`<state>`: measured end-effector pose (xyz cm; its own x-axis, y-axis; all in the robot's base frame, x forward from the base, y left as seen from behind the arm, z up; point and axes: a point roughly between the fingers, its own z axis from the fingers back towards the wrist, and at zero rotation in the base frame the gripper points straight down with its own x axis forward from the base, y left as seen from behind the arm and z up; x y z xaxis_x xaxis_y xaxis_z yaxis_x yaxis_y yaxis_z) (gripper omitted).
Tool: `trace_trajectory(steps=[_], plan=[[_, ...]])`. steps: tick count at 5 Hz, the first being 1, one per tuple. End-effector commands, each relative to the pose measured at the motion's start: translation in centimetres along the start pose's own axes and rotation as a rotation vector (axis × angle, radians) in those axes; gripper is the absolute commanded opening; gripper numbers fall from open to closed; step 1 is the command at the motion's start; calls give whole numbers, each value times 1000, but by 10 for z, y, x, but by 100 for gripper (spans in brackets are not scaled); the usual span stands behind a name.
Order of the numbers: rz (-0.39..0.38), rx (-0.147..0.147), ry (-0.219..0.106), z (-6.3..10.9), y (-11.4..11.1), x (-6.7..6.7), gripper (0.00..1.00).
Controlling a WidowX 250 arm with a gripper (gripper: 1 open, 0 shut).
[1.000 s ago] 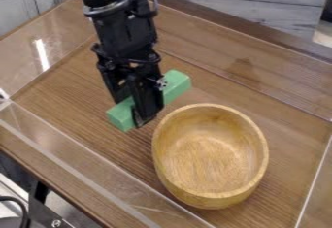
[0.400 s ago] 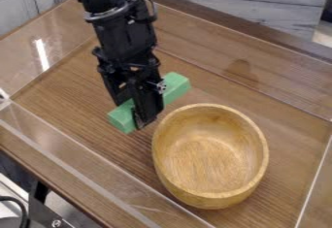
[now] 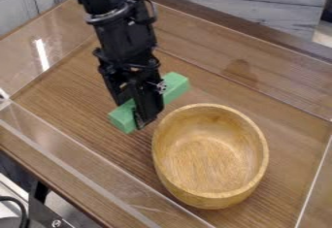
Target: Remove the green block from inside the brown bowl and put it on the table
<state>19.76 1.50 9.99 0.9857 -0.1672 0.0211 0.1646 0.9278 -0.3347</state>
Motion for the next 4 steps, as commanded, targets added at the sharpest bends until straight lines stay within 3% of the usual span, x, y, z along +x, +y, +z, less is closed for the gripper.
trace_trajectory(steps=[1, 4], plan=[[3, 13, -32, 5, 3, 4, 0], [7, 13, -37, 2, 7, 6, 0]])
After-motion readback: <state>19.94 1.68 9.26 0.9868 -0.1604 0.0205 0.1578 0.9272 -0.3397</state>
